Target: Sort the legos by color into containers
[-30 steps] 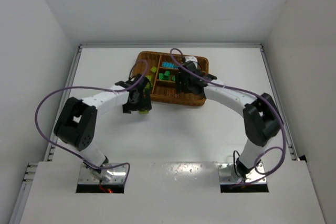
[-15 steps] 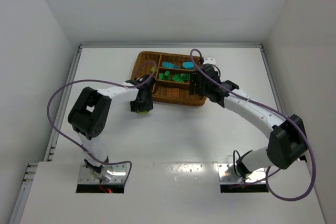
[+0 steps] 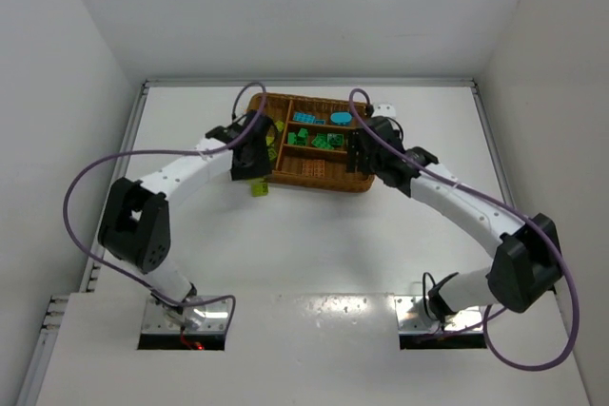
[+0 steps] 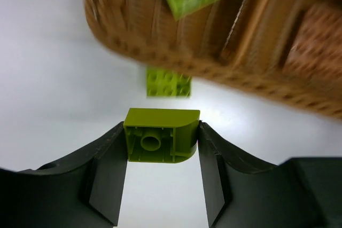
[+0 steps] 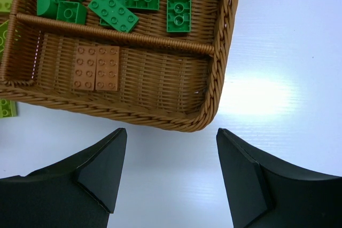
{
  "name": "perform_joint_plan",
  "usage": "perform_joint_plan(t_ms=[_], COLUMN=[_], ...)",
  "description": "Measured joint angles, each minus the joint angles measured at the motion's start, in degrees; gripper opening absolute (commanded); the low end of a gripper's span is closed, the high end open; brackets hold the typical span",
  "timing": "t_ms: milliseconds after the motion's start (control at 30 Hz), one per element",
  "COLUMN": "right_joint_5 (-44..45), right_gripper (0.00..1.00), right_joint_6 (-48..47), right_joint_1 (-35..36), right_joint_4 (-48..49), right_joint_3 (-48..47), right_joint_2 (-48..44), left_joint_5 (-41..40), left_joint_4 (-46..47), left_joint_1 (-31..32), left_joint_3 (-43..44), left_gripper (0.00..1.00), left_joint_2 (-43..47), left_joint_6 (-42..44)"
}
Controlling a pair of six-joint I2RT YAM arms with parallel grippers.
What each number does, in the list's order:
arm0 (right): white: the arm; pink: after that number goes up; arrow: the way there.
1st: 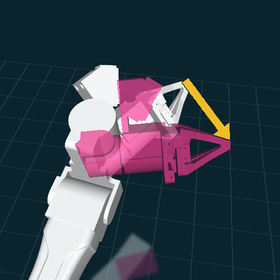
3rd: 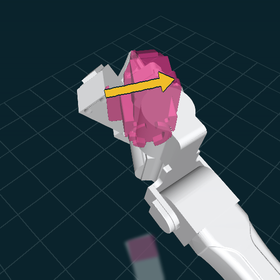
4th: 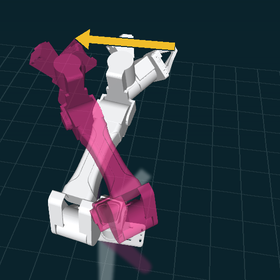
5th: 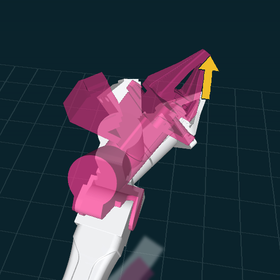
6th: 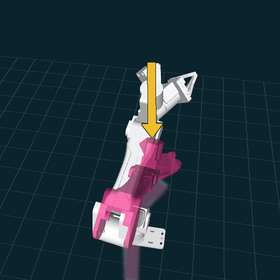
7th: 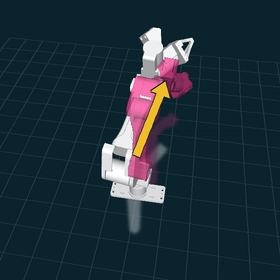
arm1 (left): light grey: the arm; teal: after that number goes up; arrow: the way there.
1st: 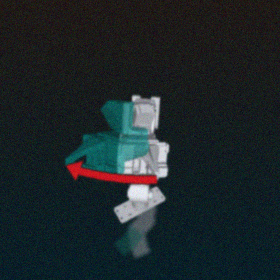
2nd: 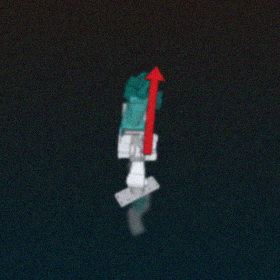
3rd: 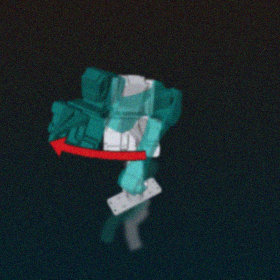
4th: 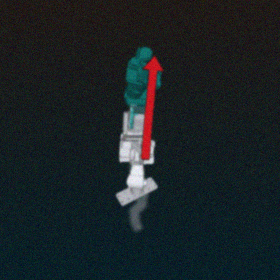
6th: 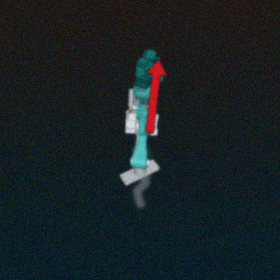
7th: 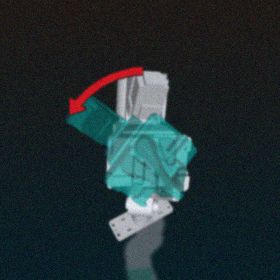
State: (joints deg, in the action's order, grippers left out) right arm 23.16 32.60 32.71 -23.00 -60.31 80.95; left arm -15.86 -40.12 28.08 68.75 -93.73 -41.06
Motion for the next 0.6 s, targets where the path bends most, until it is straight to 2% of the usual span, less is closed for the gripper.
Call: perform_joint_plan(t_ms=[167,267,300,367,400,500,600], right_joint_5=[0.46,0.74,0.81,0.87,0.87,0.96,1.07], right_gripper=[0.69,0.69,0.69,0.69,0.69,0.69,0.69], right_joint_6=[0.02,0.02,0.02,0.02,0.02,0.24,0.46], right_joint_1=[0.0,0.0,0.0,0.0,0.0,0.0,0.0], right_joint_4=[-0.7,-1.68,-1.95,-2.67,-3.06,-3.85,-4.61], right_joint_3=[0.0,0.0,0.0,0.0,0.02,0.46,1.79], right_joint_2=[-1.92,-3.26,-3.78,-4.55,-4.96,-6.56,-8.66], left_joint_5=[-0.2,-0.31,-0.31,-0.26,-0.22,-0.09,-1.16], left_joint_4=[-0.63,-0.57,-0.57,-0.5,-0.72,-2.14,-4.02], left_joint_1=[-3.48,-5.18,-5.73,-6.56,-6.95,-7.48,-6.99], left_joint_3=[11.47,19.17,21.44,25.07,26.82,30.93,29.75], left_gripper=[0.53,0.59,0.74,0.87,0.89,0.9,0.88], left_joint_2=[-3.1,-9.44,-12.0,-16.81,-19.28,-24.94,-24.3], left_joint_6=[0.85,1.57,1.7,2.14,2.1,2.19,2.25])
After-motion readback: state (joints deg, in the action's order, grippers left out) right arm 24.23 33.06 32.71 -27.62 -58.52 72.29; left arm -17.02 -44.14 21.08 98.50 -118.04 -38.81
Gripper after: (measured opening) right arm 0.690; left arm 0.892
